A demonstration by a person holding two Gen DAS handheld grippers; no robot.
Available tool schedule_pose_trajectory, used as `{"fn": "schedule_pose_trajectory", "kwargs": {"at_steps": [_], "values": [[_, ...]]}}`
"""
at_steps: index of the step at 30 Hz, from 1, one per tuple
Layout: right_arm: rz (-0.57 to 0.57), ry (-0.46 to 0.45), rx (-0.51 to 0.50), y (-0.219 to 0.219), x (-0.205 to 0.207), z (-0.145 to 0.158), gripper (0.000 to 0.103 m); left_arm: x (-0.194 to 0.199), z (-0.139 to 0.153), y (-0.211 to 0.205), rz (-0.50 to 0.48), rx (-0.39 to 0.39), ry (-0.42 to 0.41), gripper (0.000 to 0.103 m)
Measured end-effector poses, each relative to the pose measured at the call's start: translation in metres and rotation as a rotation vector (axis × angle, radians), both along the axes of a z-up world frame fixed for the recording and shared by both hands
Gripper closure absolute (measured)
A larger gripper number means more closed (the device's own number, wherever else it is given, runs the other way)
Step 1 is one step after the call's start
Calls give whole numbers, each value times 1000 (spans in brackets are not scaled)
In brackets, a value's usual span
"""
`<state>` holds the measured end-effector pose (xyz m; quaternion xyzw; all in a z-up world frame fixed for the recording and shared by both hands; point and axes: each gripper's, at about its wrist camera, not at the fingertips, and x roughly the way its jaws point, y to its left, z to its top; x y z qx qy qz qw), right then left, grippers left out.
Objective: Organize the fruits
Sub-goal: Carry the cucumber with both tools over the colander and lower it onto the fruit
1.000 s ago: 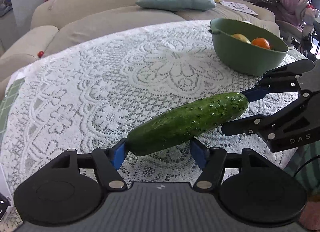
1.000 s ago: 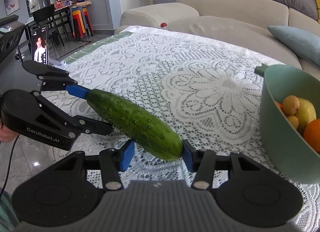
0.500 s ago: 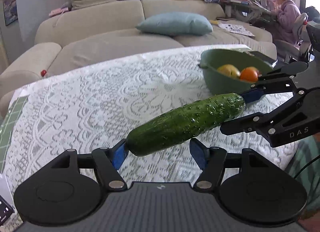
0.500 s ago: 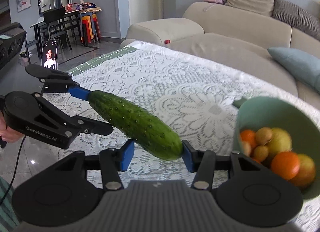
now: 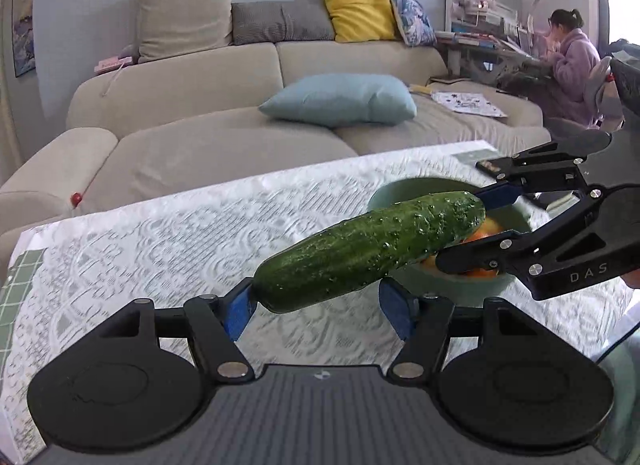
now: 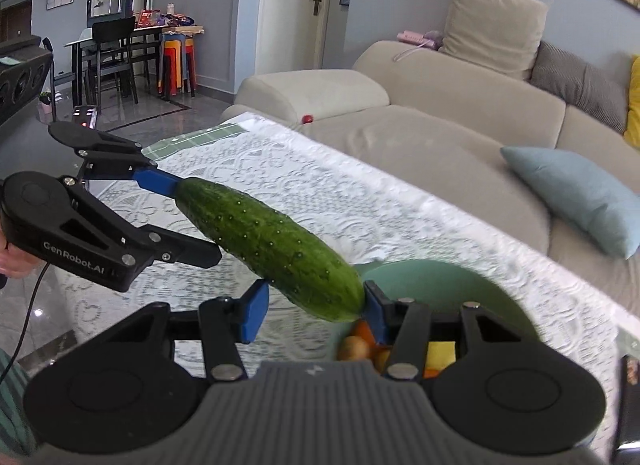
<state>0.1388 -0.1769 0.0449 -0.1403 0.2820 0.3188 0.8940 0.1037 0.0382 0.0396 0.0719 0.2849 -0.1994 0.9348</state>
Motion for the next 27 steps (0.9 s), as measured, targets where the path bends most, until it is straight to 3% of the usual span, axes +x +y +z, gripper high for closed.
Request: {"fn": "schedule_pose_trajectory", "kwargs": {"at_steps": [10, 19, 27], "values": [[-35, -8, -43, -59, 30, 4, 54, 31, 2, -58, -45, -11, 13, 26], [-84, 47, -92, -89, 63, -31, 54, 58, -15, -95, -83, -2, 59, 26], [-100, 67, -145, -87, 86, -52, 54, 72, -29, -102, -56, -5, 95, 27]]}}
